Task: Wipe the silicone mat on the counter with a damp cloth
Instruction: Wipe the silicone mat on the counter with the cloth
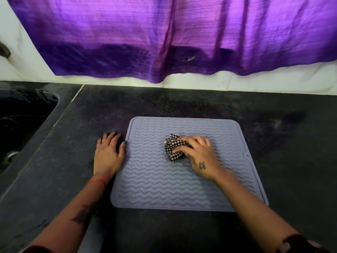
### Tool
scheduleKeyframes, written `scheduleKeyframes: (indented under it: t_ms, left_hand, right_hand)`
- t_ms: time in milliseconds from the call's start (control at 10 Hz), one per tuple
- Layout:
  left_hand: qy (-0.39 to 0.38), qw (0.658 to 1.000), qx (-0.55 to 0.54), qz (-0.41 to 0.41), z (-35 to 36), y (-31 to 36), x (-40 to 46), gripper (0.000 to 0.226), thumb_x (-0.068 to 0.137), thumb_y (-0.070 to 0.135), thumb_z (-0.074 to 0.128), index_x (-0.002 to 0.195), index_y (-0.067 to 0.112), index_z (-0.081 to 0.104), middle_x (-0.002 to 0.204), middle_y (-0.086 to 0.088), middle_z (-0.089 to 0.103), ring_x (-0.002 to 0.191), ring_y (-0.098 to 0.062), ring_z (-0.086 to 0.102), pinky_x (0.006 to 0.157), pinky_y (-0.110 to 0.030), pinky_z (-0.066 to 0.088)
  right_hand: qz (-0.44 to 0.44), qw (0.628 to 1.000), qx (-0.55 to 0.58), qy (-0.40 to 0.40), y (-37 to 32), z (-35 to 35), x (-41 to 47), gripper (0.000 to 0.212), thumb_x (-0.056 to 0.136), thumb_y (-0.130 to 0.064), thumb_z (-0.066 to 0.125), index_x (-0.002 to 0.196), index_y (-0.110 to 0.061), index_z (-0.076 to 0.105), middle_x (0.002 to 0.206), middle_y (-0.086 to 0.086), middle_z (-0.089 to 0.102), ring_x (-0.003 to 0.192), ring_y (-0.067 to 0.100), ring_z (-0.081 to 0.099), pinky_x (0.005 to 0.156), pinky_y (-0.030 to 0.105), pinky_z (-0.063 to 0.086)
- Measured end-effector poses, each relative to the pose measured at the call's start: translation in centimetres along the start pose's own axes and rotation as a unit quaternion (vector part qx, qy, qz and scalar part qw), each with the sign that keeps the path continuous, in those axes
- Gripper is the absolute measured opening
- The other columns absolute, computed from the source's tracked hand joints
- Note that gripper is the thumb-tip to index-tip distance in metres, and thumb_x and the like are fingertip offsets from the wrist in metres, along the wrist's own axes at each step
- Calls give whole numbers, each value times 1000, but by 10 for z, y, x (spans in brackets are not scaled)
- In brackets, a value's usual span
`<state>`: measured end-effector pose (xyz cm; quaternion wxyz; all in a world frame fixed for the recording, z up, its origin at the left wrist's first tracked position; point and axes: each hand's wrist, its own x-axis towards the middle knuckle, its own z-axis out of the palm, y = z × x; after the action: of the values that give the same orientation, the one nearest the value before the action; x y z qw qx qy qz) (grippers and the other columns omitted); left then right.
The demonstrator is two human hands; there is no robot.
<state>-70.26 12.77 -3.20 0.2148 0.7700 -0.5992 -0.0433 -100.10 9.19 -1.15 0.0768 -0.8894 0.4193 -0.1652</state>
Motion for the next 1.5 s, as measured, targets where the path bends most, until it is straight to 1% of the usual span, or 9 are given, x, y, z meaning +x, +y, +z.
scheduleKeyframes:
  t_ms: [100, 300, 500, 700, 800, 900, 1100, 1300, 1500]
  left_hand:
    - [2, 1000, -4, -2, 0, 1, 0, 58, 88, 42, 32, 131, 8, 52, 143, -13, 43, 139, -33, 26, 116, -44, 14]
    - [-2, 1000, -7, -3, 1, -1, 1, 59, 88, 43, 32, 131, 8, 52, 144, -12, 42, 139, -32, 25, 116, -43, 12]
    - [-2, 1000, -8, -5, 0, -1, 1, 59, 88, 44, 31, 132, 9, 51, 145, -12, 41, 140, -31, 24, 116, -41, 11]
    - [-5, 1000, -6, -5, 0, -1, 1, 60, 88, 44, 31, 132, 9, 51, 145, -11, 41, 140, -31, 24, 116, -42, 11]
    - [-4, 1000, -4, -6, 0, -1, 1, 60, 88, 44, 31, 132, 9, 51, 145, -11, 41, 140, -31, 24, 116, -41, 11]
    - [-5, 1000, -1, -6, 0, -1, 1, 60, 88, 44, 31, 132, 9, 51, 144, -11, 42, 140, -31, 24, 116, -42, 11]
    - [-6, 1000, -4, -3, -1, 0, 1, 60, 88, 43, 31, 131, 8, 51, 144, -12, 42, 139, -32, 25, 116, -42, 12]
    - [2, 1000, -2, -2, 1, -2, 1, 59, 87, 43, 32, 127, 7, 55, 140, -15, 46, 136, -35, 30, 114, -47, 19]
    - [2, 1000, -7, 0, -1, -1, 1, 68, 85, 51, 24, 128, 8, 54, 141, -14, 45, 137, -34, 29, 115, -46, 17]
  right_hand:
    - [7, 1000, -15, -18, -3, 12, -6, 69, 64, 2, 44, 118, -40, 43, 137, -4, 44, 119, 23, 34, 97, 44, 24]
    - [27, 998, 33, -41, 4, -10, 18, 52, 81, 1, 55, 113, -39, 59, 137, -10, 47, 122, 19, 38, 94, 30, 20]
    - [31, 999, -28, -10, 2, 9, 17, 63, 67, 1, 52, 119, -33, 54, 139, -4, 43, 124, 25, 34, 99, 37, 14]
    - [40, 998, 10, -49, 17, -9, 40, 53, 82, 3, 51, 117, -37, 56, 138, -11, 44, 123, 20, 37, 97, 35, 24]
    - [53, 998, -9, 11, 15, -5, 44, 59, 74, 7, 52, 118, -32, 56, 139, -5, 44, 124, 25, 36, 99, 40, 23]
    - [34, 998, -51, -23, 12, 10, 37, 66, 70, 0, 55, 128, -33, 48, 145, -4, 35, 129, 26, 30, 104, 41, 14]
    - [57, 995, 43, -75, 27, -18, 64, 45, 90, -1, 49, 122, -32, 56, 144, -6, 40, 128, 23, 33, 103, 36, 20]
    - [59, 994, -69, -53, 26, 9, 64, 64, 81, -4, 51, 135, -36, 39, 151, -6, 25, 132, 26, 24, 106, 42, 15]
    - [36, 997, -9, -62, 47, -10, 83, 54, 87, 3, 48, 125, -34, 52, 143, -9, 40, 125, 22, 34, 99, 35, 23]
